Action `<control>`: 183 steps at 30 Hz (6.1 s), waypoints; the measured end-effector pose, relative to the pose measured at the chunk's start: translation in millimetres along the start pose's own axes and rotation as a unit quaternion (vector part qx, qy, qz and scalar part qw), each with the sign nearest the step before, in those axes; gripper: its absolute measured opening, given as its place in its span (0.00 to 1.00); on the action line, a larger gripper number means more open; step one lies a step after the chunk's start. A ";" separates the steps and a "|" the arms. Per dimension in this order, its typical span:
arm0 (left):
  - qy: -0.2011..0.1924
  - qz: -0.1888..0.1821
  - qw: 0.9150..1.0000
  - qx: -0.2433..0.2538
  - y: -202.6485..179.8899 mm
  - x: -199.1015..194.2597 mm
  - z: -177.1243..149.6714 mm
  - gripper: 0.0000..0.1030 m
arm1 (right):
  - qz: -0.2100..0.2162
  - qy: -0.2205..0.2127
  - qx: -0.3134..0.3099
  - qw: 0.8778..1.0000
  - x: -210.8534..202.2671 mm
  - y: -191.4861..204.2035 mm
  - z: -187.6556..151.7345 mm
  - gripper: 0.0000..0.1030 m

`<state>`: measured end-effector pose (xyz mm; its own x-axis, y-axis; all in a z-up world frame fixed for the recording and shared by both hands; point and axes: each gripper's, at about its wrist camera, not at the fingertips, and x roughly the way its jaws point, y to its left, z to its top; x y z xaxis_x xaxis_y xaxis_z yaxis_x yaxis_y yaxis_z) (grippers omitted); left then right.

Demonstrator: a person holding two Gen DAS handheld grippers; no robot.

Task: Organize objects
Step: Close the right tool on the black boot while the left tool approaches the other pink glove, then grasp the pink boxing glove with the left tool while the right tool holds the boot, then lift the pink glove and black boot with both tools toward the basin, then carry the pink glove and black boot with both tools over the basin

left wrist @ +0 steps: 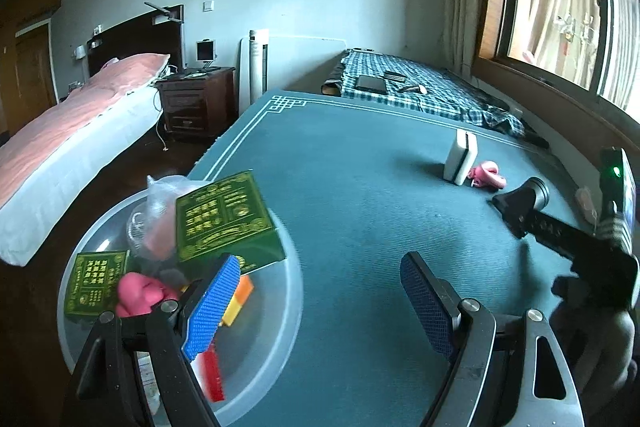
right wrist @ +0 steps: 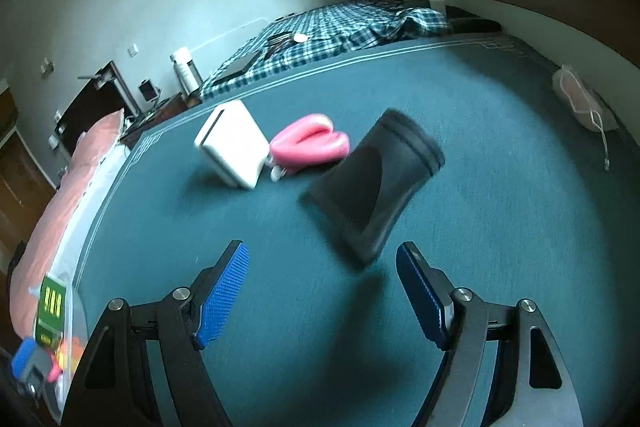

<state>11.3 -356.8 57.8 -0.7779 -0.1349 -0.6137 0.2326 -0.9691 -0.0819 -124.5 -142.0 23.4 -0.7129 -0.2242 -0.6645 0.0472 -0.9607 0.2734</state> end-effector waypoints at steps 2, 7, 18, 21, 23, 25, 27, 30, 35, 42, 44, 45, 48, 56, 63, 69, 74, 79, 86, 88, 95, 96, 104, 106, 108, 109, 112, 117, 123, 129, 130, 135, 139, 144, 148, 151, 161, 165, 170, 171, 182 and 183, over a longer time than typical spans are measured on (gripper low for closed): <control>0.001 -0.002 1.000 0.001 -2.9 1.2 0.9 0.83 | -0.001 -0.001 0.005 1.000 5.9 -1.9 6.5 0.75; 0.000 -0.001 1.000 0.007 -9.0 3.8 2.8 0.83 | -0.014 -0.003 0.022 1.000 24.7 -5.6 22.7 0.76; 0.000 0.004 1.000 0.024 -21.9 5.9 1.5 0.83 | -0.046 0.009 -0.011 0.999 45.6 2.7 31.1 0.71; -0.003 0.001 1.000 0.029 -25.6 2.9 2.1 0.83 | -0.055 0.010 -0.025 0.998 45.4 1.0 31.9 0.58; -0.004 0.000 1.000 0.031 -28.0 2.1 2.8 0.83 | -0.049 0.008 -0.027 0.998 42.9 -1.9 31.7 0.53; -0.004 -0.001 1.000 0.031 -30.4 2.9 3.8 0.83 | -0.037 0.008 -0.026 0.999 39.2 -7.0 29.5 0.52; -0.003 -0.004 1.000 0.031 -33.9 3.9 4.1 0.83 | -0.031 0.009 -0.026 0.999 35.5 -11.3 27.4 0.51; -0.002 -0.006 0.999 0.037 -41.4 5.7 5.6 0.83 | -0.027 0.009 -0.026 0.999 29.0 -19.4 24.3 0.51; -0.003 -0.012 0.999 0.052 -56.2 9.4 10.0 0.83 | -0.012 0.014 -0.031 0.999 16.2 -36.5 17.4 0.51; 0.011 -0.033 0.996 0.077 -84.7 29.0 20.5 0.83 | -0.008 0.019 -0.049 0.999 -13.6 -70.4 0.3 0.51; 0.017 -0.039 0.995 0.085 -96.1 37.6 23.4 0.83 | -0.004 0.019 -0.048 0.999 -18.8 -78.2 -2.0 0.51; 0.021 -0.042 0.995 0.090 -103.5 43.1 25.1 0.83 | -0.001 0.020 -0.048 0.999 -21.9 -82.0 -3.5 0.51; 0.024 -0.049 0.993 0.100 -120.3 54.9 30.5 0.83 | 0.009 0.022 -0.046 0.999 -26.9 -89.6 -6.0 0.51; 0.019 -0.087 0.989 0.117 -161.0 90.6 56.1 0.83 | 0.025 0.021 -0.040 0.999 -29.3 -96.2 -7.2 0.51; 0.024 -0.131 0.982 0.131 -190.4 122.5 67.8 0.83 | 0.039 0.020 -0.025 0.999 -30.1 -100.1 -6.7 0.51; 0.024 -0.135 0.977 0.160 -216.2 148.9 70.7 0.83 | 0.044 0.019 -0.021 0.999 -29.9 -101.4 -6.5 0.51; 0.010 -0.095 0.977 0.191 -225.8 165.6 75.4 0.83 | 0.045 0.019 -0.020 0.999 -30.3 -101.9 -7.0 0.51; 0.027 -0.093 0.976 0.195 -227.8 179.8 78.8 0.77 | 0.045 0.019 -0.020 0.999 -30.1 -102.3 -6.3 0.51; 0.046 -0.097 0.969 0.222 -238.3 185.9 72.8 0.61 | 0.044 0.018 -0.021 0.999 -29.2 -101.8 -5.6 0.51; 0.047 -0.099 0.968 0.226 -239.3 186.3 71.4 0.61 | 0.044 0.019 -0.021 0.999 -28.9 -101.4 -5.4 0.51; 0.048 -0.109 0.971 0.207 -235.8 177.9 65.7 0.59 | 0.045 0.018 -0.019 0.999 -28.8 -101.8 -4.6 0.51; 0.047 -0.111 0.972 0.202 -234.7 174.4 63.6 0.59 | 0.046 0.018 -0.019 0.999 -29.0 -102.4 -4.4 0.51; 0.043 -0.117 0.977 0.170 -225.1 150.7 49.3 0.59 | 0.048 0.017 -0.017 0.999 -29.8 -102.3 -4.8 0.51; 0.042 -0.116 0.978 0.169 -222.5 143.2 44.6 0.59 | 0.048 0.017 -0.017 0.999 -30.3 -102.3 -5.0 0.51; 0.040 -0.111 0.979 0.168 -219.3 134.2 40.0 0.59 | 0.047 0.017 -0.017 0.999 -30.6 -102.6 -4.9 0.50; 0.040 -0.109 0.979 0.167 -217.9 131.1 38.2 0.59 | 0.047 0.017 -0.016 0.999 -30.9 -102.8 -4.9 0.49; 0.042 -0.098 0.981 0.164 -211.9 118.8 29.2 0.59 | 0.047 0.017 -0.018 0.999 -30.9 -102.6 -4.4 0.46; 0.040 -0.084 0.984 0.155 -199.2 93.9 12.8 0.59 | 0.051 0.017 -0.026 0.998 -30.9 -100.8 -4.2 0.41; 0.039 -0.076 0.987 0.135 -177.9 68.2 4.7 0.59 | 0.055 0.010 -0.032 0.998 -34.6 -98.8 -6.3 0.32; 0.036 -0.064 0.990 0.118 -154.5 49.4 -1.1 0.59 | 0.056 0.006 -0.046 0.997 -38.3 -93.4 -9.4 0.28; 0.036 -0.062 0.991 0.116 -151.3 47.6 -2.3 0.59 | 0.056 0.007 -0.047 0.997 -38.6 -92.8 -10.4 0.28; 0.042 -0.059 0.992 0.102 -132.9 39.4 -10.2 0.59 | 0.060 0.020 -0.051 0.997 -43.3 -92.5 -18.7 0.26; 0.044 -0.062 0.992 0.098 -124.0 34.2 -14.3 0.59 | 0.055 0.024 -0.042 0.997 -49.2 -96.6 -25.0 0.31; 0.036 -0.069 0.992 0.096 -114.4 25.5 -15.8 0.59 | 0.045 0.003 -0.022 0.999 -58.9 -101.4 -23.4 0.75; 0.031 -0.072 0.992 0.095 -107.1 20.0 -16.5 0.59 | 0.023 0.011 0.005 1.000 -51.7 -105.8 -13.5 0.75; 0.031 -0.076 0.992 0.093 -103.4 18.7 -17.6 0.59 | 0.007 0.018 0.019 1.000 -39.4 -103.5 -3.0 0.75; 0.029 -0.079 0.992 0.092 -90.1 13.6 -18.7 0.59 | -0.084 0.024 -0.063 0.994 5.1 -48.4 12.8 0.73; 0.031 -0.081 0.993 0.083 -83.3 15.6 -17.2 0.59 | -0.104 0.026 -0.089 0.990 8.4 -38.8 10.9 0.58; 0.030 -0.084 0.993 0.080 -80.6 14.7 -17.3 0.59 | -0.092 0.023 -0.085 0.992 5.1 -43.5 8.3 0.54; 0.029 -0.084 0.993 0.079 -80.4 13.8 -17.3 0.59 | -0.083 0.023 -0.082 0.993 2.7 -45.1 6.1 0.53; 0.018 -0.082 0.994 0.075 -72.3 4.3 -12.8 0.59 | -0.027 0.025 -0.070 0.997 -24.7 -44.5 -23.0 0.49; 0.017 -0.082 0.994 0.074 -71.5 3.5 -12.9 0.59 | -0.022 0.025 -0.069 0.997 -26.9 -43.5 -25.2 0.49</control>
<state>-0.6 -285.4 51.4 -0.7773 0.0316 -0.6283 0.0145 -0.9976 -0.0680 -89.8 -98.3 11.8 -0.6801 -0.1854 -0.7093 0.1146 -0.9825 0.1469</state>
